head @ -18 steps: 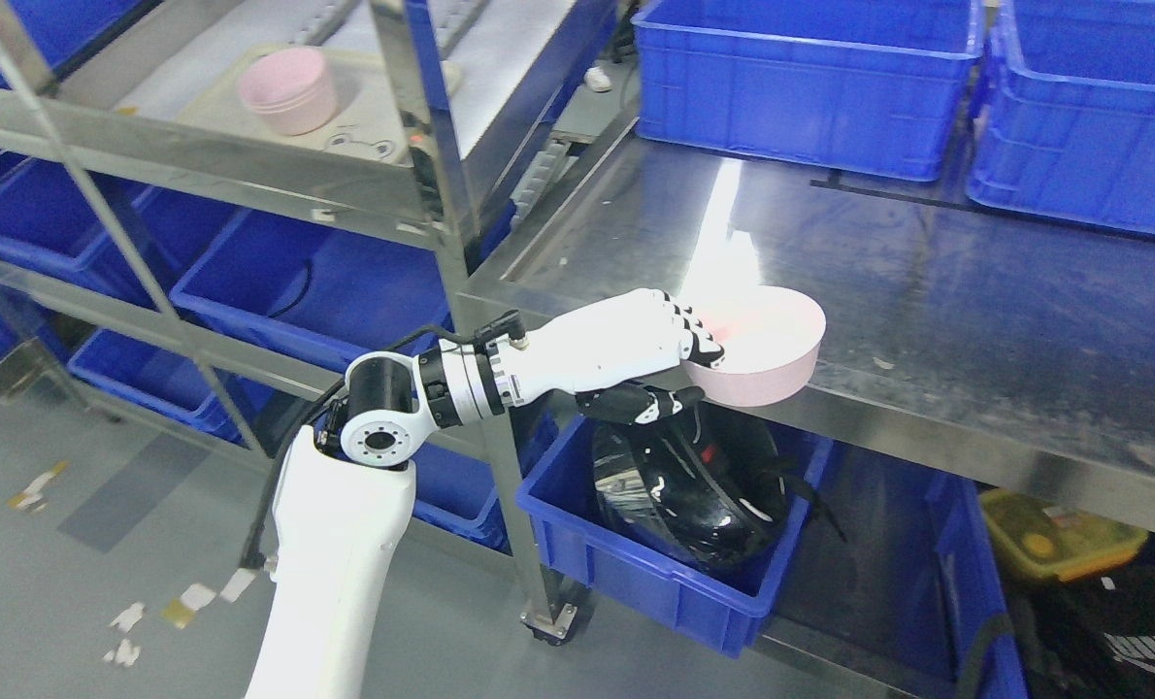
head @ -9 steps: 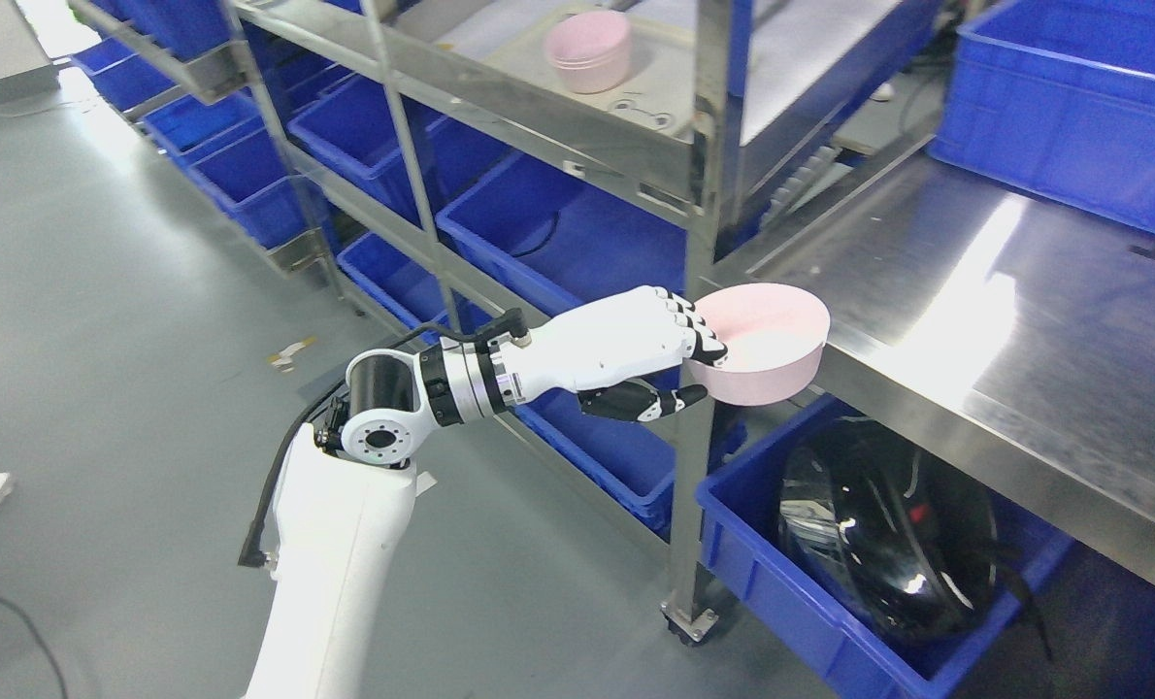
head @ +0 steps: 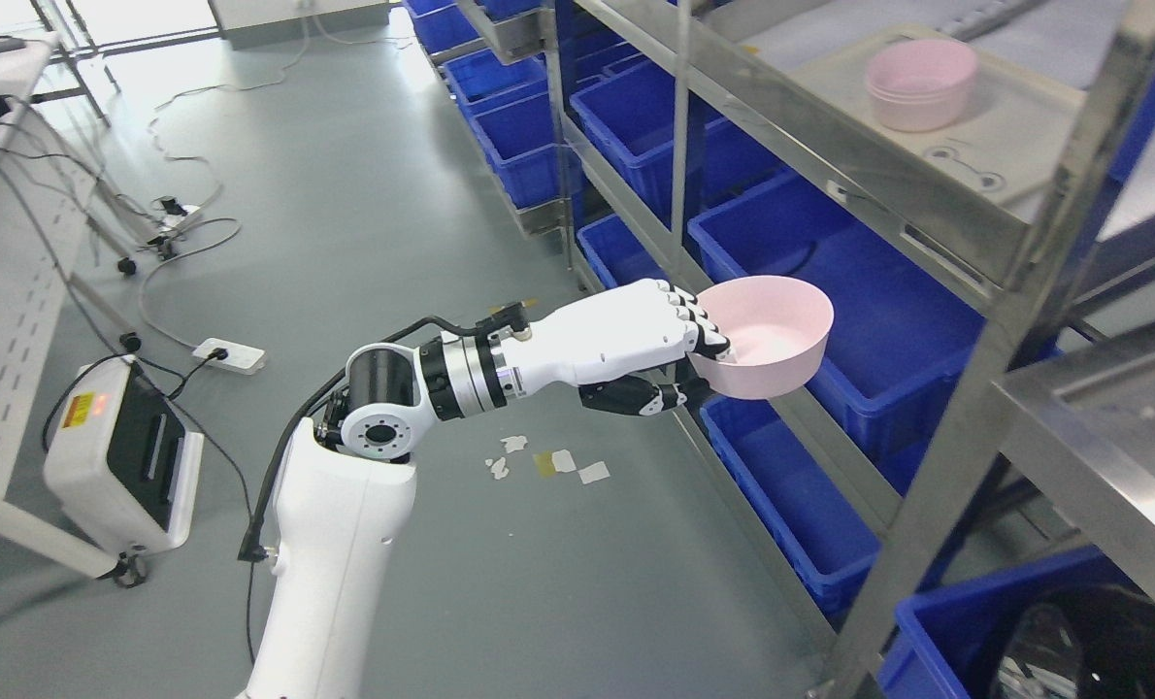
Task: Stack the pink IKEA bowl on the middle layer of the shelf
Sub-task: 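Carry the pink bowl in the left hand while the robot turns to the other shelf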
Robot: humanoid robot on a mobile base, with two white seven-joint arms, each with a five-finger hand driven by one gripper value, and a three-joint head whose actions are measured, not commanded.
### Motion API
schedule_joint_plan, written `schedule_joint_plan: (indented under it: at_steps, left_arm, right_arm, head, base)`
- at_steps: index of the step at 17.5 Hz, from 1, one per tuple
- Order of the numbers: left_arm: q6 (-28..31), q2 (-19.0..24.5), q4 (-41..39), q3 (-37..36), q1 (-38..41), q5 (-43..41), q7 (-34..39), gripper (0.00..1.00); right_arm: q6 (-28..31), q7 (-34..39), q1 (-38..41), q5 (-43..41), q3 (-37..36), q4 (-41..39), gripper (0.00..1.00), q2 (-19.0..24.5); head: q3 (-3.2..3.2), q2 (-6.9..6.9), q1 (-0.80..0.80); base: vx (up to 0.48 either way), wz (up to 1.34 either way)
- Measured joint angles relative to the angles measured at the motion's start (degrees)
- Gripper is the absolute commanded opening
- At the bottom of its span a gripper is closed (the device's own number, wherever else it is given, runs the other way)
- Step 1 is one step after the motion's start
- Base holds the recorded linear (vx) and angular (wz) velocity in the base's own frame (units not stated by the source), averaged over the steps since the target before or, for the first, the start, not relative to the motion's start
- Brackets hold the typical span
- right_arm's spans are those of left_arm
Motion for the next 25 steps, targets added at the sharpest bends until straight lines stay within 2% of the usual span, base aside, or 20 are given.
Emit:
schedule_joint_plan:
  at_steps: [10,25]
  left_arm:
    - [0.0,0.0,-0.1,0.0,-0.7,0.0,0.1,0.0]
    - [0.0,0.0,0.1,0.3,-3.2,0.0,1.6,0.01]
  right_arm:
    - [0.0,0.0,0.0,0.0,0.0,0.0,1.0,0.0]
    - [0.0,0.0,0.0,0.0,0.0,0.0,1.0,0.0]
  head:
    - [0.0,0.0,0.0]
    - [0.0,0.0,0.0]
  base:
    - [0.219,0.41]
    - [0.257,0.11]
